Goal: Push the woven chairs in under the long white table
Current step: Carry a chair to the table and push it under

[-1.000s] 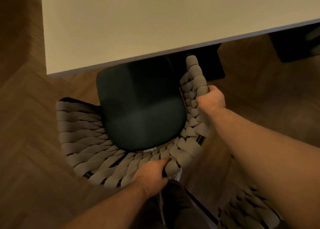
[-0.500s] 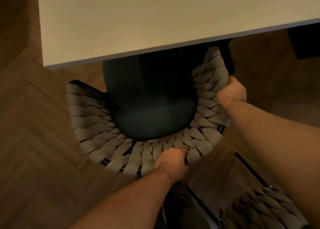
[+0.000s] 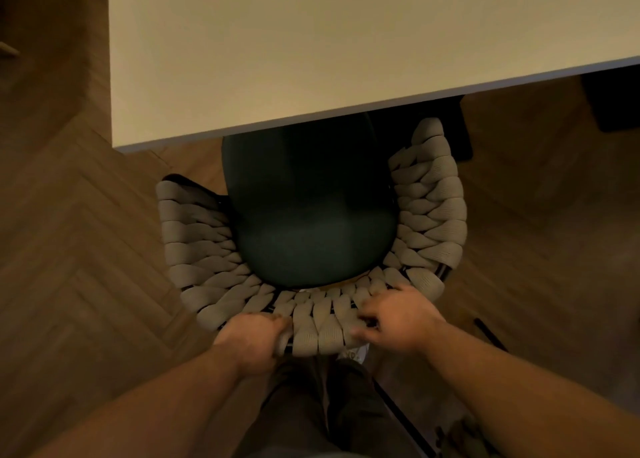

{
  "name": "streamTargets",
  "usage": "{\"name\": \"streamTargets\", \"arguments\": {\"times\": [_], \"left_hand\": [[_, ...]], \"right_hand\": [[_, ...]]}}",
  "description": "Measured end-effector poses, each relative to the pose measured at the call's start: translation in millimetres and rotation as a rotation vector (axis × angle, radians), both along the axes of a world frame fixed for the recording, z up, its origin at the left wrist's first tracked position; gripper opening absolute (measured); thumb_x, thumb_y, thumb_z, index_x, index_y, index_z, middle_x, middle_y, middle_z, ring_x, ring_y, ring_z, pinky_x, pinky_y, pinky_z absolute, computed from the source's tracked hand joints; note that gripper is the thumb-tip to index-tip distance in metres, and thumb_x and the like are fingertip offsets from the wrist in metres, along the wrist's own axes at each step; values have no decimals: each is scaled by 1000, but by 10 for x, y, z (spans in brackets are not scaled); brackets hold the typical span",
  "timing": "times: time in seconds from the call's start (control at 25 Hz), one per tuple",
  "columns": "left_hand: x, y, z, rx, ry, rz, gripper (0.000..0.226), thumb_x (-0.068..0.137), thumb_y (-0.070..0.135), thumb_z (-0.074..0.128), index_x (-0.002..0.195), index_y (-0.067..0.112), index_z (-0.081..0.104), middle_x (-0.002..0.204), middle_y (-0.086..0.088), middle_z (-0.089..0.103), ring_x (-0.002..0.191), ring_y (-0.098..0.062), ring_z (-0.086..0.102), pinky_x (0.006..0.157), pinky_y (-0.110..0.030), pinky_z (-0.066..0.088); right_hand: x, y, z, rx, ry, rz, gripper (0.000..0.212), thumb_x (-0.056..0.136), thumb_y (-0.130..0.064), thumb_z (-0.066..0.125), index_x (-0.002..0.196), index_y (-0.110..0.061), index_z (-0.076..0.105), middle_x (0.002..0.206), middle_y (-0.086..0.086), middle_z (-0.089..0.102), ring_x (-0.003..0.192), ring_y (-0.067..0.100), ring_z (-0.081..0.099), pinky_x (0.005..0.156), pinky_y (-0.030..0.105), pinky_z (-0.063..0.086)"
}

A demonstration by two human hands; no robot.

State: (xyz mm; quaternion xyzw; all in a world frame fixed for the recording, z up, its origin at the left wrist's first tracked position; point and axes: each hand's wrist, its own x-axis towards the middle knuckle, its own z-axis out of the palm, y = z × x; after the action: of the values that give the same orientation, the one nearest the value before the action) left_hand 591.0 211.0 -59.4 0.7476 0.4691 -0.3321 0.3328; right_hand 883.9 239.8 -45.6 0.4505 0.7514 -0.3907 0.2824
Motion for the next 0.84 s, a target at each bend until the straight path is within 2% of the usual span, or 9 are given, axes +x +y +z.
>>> {"name": "streamTargets", "arguments": {"times": [0.08, 0.12, 0.2, 0.28, 0.44, 0.64, 0.84], "left_hand": [[-11, 0, 5, 0, 26, 13, 47, 90, 36, 66, 135, 39, 51, 127, 8, 64, 113, -18, 63, 95, -38, 53], [3, 1, 8, -9, 34, 9, 45, 91, 33, 66, 133, 39, 52, 126, 7, 65, 112, -19, 63, 95, -39, 53], [25, 17, 0, -21, 40, 6, 43, 91, 31, 66, 132, 38, 53, 124, 6, 65, 111, -20, 63, 95, -39, 53], [24, 62, 5, -8, 37, 0, 42, 92, 31, 65, 132, 38, 54, 123, 6, 65, 110, -20, 63, 92, -37, 51], [9, 243, 26, 19, 51, -24, 35, 89, 34, 64, 124, 38, 58, 115, 6, 67, 104, -22, 65, 79, -37, 48], [55, 508, 4, 66, 48, 2, 40, 90, 30, 64, 128, 42, 61, 110, 8, 67, 99, -19, 64, 84, -39, 55], [34, 885, -57, 95, 71, 18, 45, 90, 34, 63, 133, 49, 58, 105, 10, 63, 90, -14, 56, 76, -35, 49]], "right_hand": [[51, -43, -56, 43, -60, 126, 93, 76, -93, 38, 148, -36, 50, 142, -8, 61, 133, 19, 54, 121, 53, 30], [79, -22, -68, 72, -111, 155, 86, 79, -85, 47, 148, -34, 48, 139, -5, 62, 130, 21, 56, 119, 53, 33], [99, 15, -95, 131, -188, 173, 55, 93, -53, 61, 142, -30, 51, 124, -2, 67, 116, 23, 61, 112, 49, 41], [70, -2, -149, 187, -239, 190, 36, 98, -38, 60, 133, -29, 56, 114, -1, 68, 107, 23, 62, 106, 47, 44], [53, 90, -213, 253, -259, 158, 28, 98, -34, 56, 126, -32, 60, 111, -3, 68, 103, 22, 62, 99, 44, 45], [47, 346, -220, 279, -305, 123, 22, 97, -33, 58, 119, -36, 61, 102, -7, 67, 98, 19, 63, 98, 44, 46], [-2, 676, -165, 299, -327, 92, 23, 96, -32, 57, 117, -35, 63, 102, -5, 67, 99, 21, 62, 98, 44, 45]]}}
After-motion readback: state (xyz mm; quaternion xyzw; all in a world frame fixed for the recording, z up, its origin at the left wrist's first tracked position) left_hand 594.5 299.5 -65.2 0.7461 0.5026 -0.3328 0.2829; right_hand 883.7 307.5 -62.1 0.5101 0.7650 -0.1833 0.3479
